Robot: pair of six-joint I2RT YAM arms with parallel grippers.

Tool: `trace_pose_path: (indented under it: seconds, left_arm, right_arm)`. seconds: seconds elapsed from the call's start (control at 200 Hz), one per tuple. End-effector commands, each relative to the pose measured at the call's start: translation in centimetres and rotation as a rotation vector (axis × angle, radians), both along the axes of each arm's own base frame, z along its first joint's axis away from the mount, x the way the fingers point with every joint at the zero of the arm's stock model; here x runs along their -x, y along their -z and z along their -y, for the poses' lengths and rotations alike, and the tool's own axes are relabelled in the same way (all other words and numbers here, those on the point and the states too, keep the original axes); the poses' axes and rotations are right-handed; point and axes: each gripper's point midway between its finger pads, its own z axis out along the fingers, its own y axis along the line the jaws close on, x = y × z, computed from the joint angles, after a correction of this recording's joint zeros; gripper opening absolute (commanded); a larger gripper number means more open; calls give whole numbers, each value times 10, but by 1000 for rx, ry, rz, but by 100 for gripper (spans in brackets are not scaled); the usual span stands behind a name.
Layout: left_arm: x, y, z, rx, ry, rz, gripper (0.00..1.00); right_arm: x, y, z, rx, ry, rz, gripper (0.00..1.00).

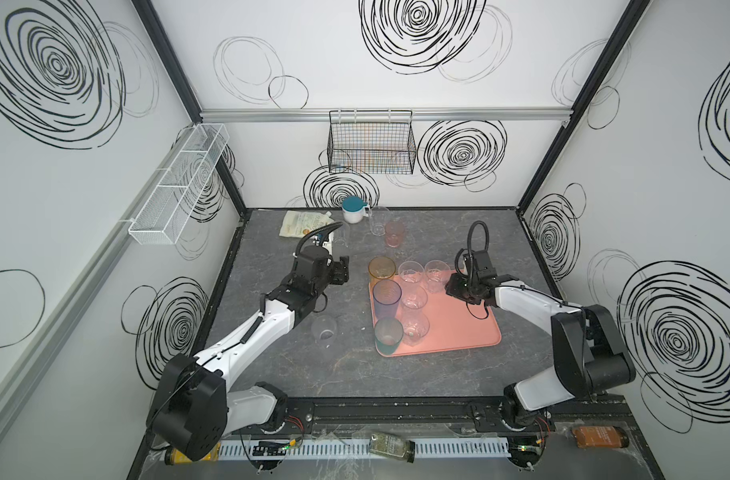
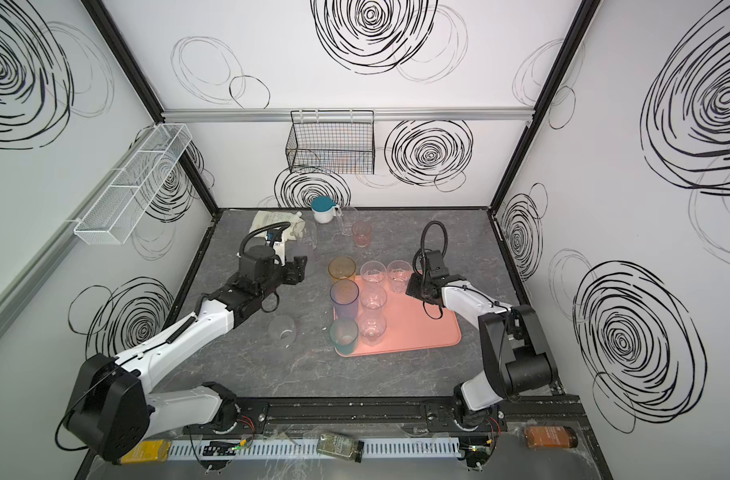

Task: Place the glasses into the tray
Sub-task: 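Withdraw the left gripper toward the back glasses while the right gripper draws back, then close the left gripper on a clear glass beside the teal-lidded jar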

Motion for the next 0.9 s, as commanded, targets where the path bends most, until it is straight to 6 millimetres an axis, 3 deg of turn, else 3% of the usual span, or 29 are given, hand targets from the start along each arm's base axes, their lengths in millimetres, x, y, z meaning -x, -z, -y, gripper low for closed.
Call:
trace_pose_path:
  seconds: [0.0, 0.14, 0.295, 0.435, 0.665, 0.765, 0.896]
  left_arm:
    - [-7, -5, -6, 9, -29, 39, 72]
    - [-7, -4, -8, 25, -43, 40, 73]
    - [-13, -3, -21, 53, -91, -20, 76]
    - [-34, -4, -38, 176, -98, -94, 75]
    - [-90, 0, -62, 245, -170, -140, 67]
    - [-123, 6, -63, 221, -188, -137, 66]
    - [-164, 29, -57, 171, -169, -196, 62]
  right_arm:
    - [-16, -4, 0, 17, 17, 50, 50]
    - [-9, 1, 2, 36, 3, 23, 49]
    - [-2, -30, 3, 26, -3, 73, 50]
    - [10, -54, -1, 18, -21, 121, 50]
    - [4, -83, -8, 7, -53, 209, 50]
    - [-4, -88, -18, -9, -71, 218, 50]
    - [-9, -90, -31, -18, -94, 216, 50]
